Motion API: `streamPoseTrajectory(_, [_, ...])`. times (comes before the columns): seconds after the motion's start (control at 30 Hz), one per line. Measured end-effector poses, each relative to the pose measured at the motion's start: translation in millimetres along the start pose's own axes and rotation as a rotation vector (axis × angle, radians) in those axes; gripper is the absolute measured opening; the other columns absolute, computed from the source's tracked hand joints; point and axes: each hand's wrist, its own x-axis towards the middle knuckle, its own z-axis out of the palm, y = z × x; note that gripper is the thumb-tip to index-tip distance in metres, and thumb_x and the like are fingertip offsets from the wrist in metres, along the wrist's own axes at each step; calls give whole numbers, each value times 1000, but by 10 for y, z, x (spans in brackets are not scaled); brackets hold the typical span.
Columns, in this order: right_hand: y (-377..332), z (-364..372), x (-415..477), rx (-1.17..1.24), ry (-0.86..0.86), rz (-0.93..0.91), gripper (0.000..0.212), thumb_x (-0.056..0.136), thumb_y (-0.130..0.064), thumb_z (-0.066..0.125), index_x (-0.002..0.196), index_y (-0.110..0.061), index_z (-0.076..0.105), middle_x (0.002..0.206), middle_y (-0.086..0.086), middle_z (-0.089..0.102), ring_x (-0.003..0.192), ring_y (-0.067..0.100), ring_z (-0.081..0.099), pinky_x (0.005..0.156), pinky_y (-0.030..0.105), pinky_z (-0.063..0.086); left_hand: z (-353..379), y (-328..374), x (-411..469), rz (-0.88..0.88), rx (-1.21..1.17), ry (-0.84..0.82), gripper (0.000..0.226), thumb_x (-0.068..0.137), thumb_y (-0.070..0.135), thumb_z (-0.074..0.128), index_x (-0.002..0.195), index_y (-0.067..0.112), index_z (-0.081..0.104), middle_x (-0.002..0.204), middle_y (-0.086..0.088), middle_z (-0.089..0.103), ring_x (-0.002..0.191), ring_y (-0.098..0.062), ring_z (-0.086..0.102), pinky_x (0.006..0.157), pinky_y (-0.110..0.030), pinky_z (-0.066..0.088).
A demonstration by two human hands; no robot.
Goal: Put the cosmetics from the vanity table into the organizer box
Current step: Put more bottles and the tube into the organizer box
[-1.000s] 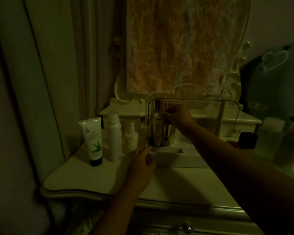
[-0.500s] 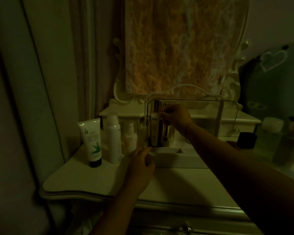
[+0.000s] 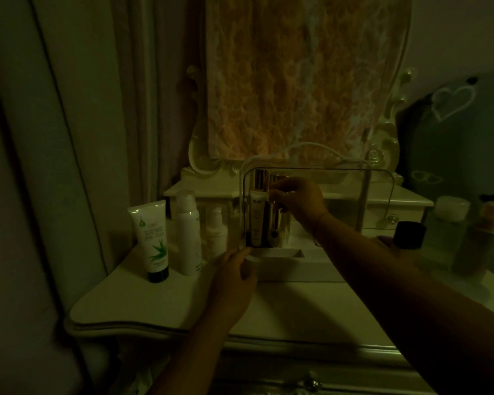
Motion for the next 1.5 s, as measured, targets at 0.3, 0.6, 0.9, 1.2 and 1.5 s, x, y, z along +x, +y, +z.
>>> streamPoseTrajectory(0.3, [283,-283,-684,-305,126,-115,19,84,-22,64,102,-18,64,101,-4,63,91,9,58,76,22,49,14,15,-16,47,42,11,43,87,17,56,128,24,47,143,-1,32,126,-18,39,98,-26,40])
streamPoseTrajectory(0.6, [805,-790,-1269,-833,-132,-142,45,84,-26,60,128,-26,50,138,-4,47,132,18,38,111,41,31,91,71,-94,210,421,27,55,83,25,60,133,25,40,149,3,23,135,-18,21,112,-33,24])
streamPoseTrajectory(0.9, [896,-806,-1368,-941,-178,-188,61,88,-39,52,143,-26,28,153,-1,26,143,18,17,118,36,4,335,209,-208,377,647,-114,63,87,42,48,142,32,19,154,6,15,141,-12,5,115,-31,1])
streamPoseTrajectory(1.2, [928,-810,-1381,-974,-193,-170,62,91,-39,46,146,-29,19,156,-4,17,145,16,10,118,34,0,482,312,-304,427,646,-149,64,88,44,43,142,37,10,155,11,5,140,-5,-5,112,-28,-13])
streamPoseTrajectory(1.5, [903,-811,-1406,-969,-183,-178,59,92,-39,46,144,-33,20,155,-7,18,144,13,12,118,33,6,418,366,-333,397,379,43,61,86,30,54,140,30,26,150,10,21,137,-6,12,111,-22,10])
